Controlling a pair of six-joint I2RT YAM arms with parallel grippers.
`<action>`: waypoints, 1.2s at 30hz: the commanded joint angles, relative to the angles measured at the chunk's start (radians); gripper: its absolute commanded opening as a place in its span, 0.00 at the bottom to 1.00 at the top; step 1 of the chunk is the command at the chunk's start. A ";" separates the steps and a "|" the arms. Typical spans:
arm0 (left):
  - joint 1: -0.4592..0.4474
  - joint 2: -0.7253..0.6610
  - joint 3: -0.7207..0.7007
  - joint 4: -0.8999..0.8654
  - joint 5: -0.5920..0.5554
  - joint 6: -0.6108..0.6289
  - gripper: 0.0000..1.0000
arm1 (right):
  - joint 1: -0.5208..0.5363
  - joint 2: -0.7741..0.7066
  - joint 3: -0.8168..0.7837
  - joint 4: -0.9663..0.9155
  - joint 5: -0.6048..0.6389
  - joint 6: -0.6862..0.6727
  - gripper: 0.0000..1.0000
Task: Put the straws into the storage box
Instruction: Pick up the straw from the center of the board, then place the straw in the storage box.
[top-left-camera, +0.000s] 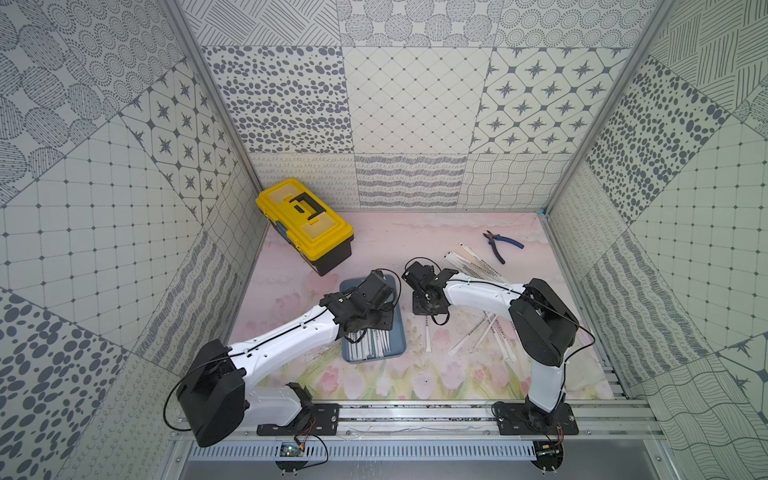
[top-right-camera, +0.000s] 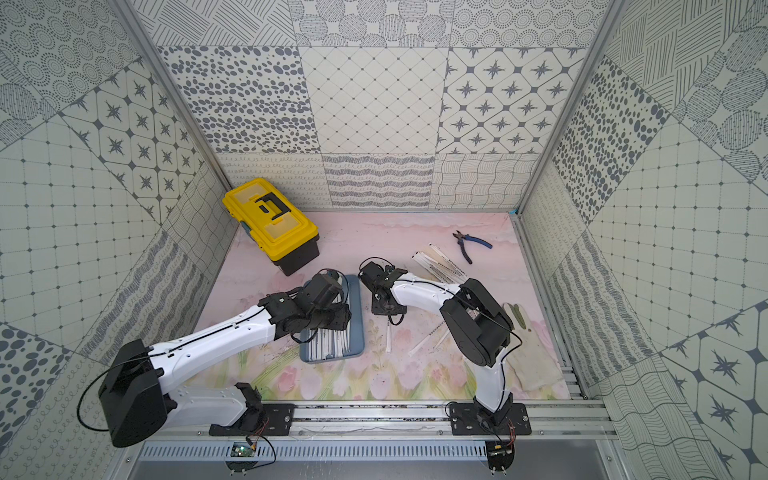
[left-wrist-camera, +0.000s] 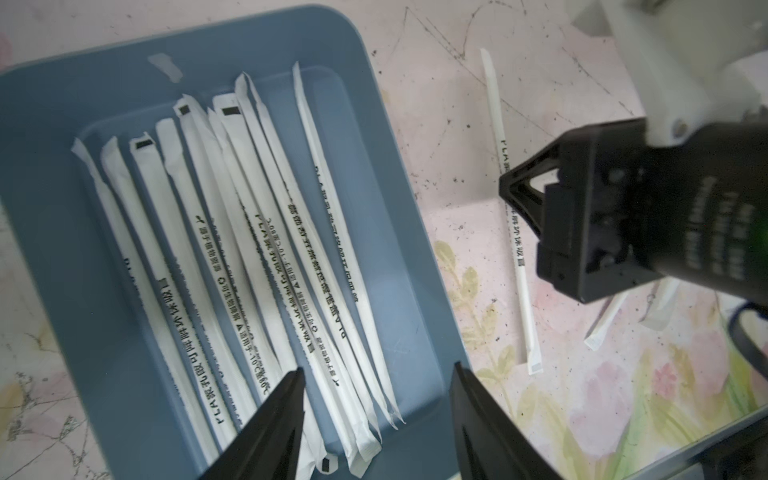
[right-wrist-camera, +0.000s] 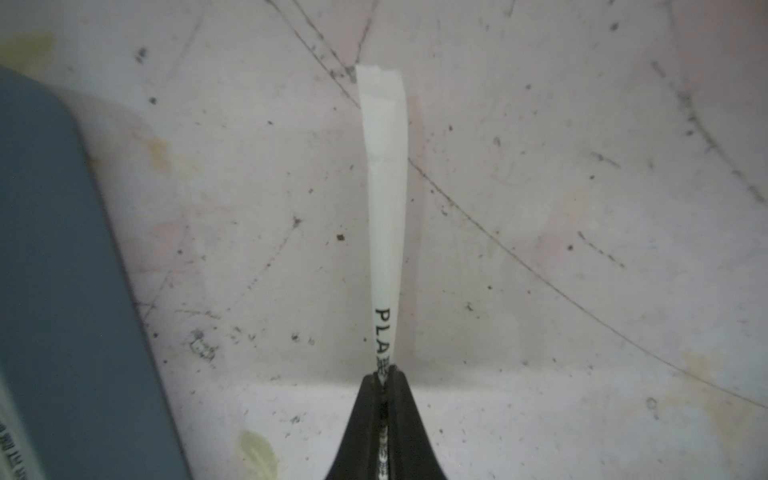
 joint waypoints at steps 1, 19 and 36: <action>0.104 -0.097 -0.038 -0.062 -0.057 0.019 0.60 | 0.084 -0.078 0.151 -0.022 0.004 -0.033 0.08; 0.167 -0.139 -0.097 -0.020 0.041 -0.015 0.60 | 0.103 0.240 0.303 0.040 -0.102 0.010 0.08; 0.167 -0.134 -0.088 -0.023 0.037 -0.002 0.60 | 0.106 0.216 0.325 0.029 -0.120 0.022 0.24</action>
